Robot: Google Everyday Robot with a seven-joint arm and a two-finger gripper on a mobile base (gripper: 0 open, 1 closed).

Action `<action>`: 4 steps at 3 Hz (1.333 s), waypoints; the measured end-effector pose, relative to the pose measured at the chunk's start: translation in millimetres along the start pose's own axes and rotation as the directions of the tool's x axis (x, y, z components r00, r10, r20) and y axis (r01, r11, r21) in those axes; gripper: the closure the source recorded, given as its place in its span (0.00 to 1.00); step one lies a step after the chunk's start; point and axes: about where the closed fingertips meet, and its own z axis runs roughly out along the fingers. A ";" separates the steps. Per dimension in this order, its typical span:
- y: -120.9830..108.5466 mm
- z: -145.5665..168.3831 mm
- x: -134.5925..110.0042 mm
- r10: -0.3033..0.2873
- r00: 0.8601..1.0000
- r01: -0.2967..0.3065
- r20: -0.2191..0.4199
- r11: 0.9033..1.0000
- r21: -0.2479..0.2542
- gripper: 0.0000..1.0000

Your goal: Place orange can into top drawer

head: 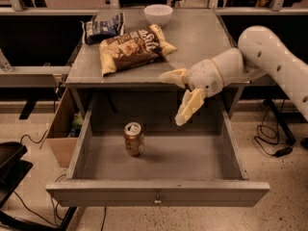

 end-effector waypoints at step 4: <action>53.4 -128.7 -64.2 0.167 0.766 0.166 -0.621 0.881 0.443 0.00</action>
Offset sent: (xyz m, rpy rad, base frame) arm -0.0408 -0.1435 0.1145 -0.5669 -0.2083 -0.3992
